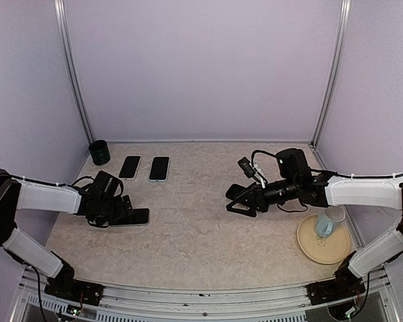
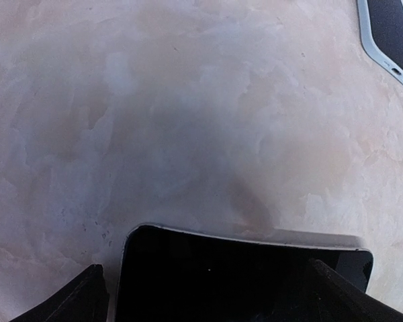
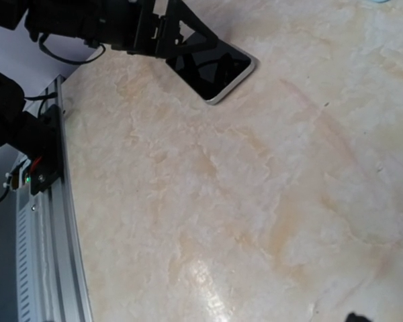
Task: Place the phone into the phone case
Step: Move the phone to the center of the board.
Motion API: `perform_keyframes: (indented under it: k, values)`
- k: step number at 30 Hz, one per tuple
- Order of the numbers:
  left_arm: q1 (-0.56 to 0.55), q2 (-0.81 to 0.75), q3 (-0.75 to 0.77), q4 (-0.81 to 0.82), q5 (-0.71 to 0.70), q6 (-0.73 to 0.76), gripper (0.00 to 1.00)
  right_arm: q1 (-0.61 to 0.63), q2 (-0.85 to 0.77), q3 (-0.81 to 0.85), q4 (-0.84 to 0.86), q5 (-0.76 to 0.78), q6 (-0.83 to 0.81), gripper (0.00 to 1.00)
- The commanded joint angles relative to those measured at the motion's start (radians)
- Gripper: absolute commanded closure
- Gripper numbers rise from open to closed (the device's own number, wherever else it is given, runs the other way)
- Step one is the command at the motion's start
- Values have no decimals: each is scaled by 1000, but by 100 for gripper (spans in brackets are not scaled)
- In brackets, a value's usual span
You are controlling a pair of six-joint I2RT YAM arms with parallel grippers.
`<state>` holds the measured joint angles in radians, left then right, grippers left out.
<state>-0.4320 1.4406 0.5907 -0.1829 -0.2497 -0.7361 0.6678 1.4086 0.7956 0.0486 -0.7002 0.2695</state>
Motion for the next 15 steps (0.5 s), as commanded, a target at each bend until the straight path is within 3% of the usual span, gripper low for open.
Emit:
perform_keyframes:
  k: [1,15]
  values:
    - [7,26,-24,64,57,-18,1,10,6,16,-24,12,-7,9]
    - [-120,-18,-42,41,86,-106,1,11,10,33,-35,24,-6,9]
